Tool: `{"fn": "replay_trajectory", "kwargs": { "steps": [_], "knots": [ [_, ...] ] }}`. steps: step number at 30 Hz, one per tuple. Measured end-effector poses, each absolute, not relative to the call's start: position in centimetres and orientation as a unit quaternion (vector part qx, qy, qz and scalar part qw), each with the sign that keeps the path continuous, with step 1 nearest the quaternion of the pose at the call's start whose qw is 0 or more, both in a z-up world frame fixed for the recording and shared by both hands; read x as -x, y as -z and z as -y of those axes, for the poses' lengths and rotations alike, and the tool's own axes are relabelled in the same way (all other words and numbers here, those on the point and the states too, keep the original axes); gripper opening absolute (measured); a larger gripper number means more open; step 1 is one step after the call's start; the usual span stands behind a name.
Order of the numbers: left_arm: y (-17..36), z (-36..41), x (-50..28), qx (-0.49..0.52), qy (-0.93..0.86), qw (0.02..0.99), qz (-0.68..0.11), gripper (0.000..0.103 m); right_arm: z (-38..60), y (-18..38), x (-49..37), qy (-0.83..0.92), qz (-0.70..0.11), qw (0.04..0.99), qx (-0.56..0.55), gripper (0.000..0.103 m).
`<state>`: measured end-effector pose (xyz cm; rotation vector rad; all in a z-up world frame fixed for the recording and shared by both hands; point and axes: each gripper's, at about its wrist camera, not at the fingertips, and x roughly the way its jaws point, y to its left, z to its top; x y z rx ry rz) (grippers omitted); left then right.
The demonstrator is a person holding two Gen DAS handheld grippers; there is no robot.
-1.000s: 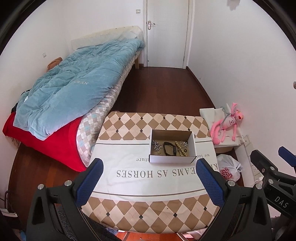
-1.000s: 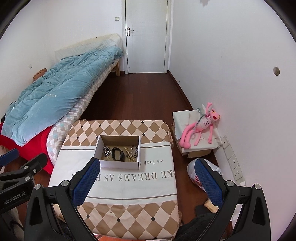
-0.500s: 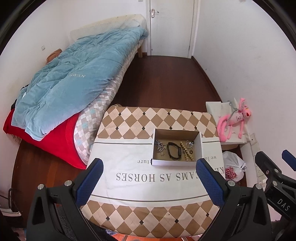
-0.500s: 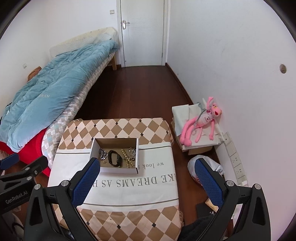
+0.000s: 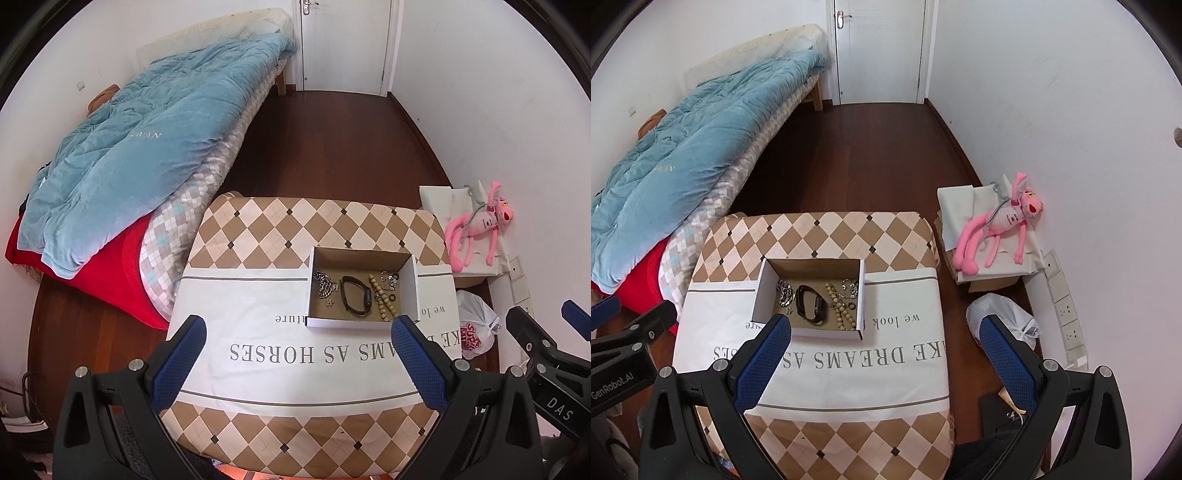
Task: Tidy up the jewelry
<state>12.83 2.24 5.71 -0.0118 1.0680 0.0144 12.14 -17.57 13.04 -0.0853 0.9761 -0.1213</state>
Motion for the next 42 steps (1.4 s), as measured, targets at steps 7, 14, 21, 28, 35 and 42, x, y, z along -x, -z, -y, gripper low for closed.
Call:
{"fn": "replay_trajectory", "kwargs": {
  "steps": [7,14,21,28,35,42],
  "knots": [
    [-5.57,-2.30,-12.84,0.006,-0.006,0.860,-0.510,0.102,17.54,-13.02,-12.24,0.057,-0.470,0.880,0.040,0.103],
    [-5.05,-2.32,-12.77,0.002,-0.005,0.858,-0.514,0.102,17.54,-12.96,-12.18,0.057,-0.472,0.879,0.042,0.103],
    [-4.79,-2.30,-12.72,0.002,-0.005,0.857,-0.515,0.102,17.56,-12.96,-11.82,0.054,-0.475,0.877,0.044,0.103],
    [-4.89,-2.23,-12.62,0.002,-0.003,0.859,-0.512,0.102,17.58,-12.98,-11.74,0.053,-0.476,0.877,0.043,0.103],
    [-5.03,-2.25,-12.45,0.001,-0.004,0.859,-0.512,0.102,17.39,-12.81,-11.54,0.051,-0.480,0.875,0.046,0.103],
    [-5.15,-2.35,-12.32,0.003,-0.004,0.859,-0.512,0.102,17.24,-12.83,-11.60,0.048,-0.480,0.875,0.044,0.103]
  ]
}}
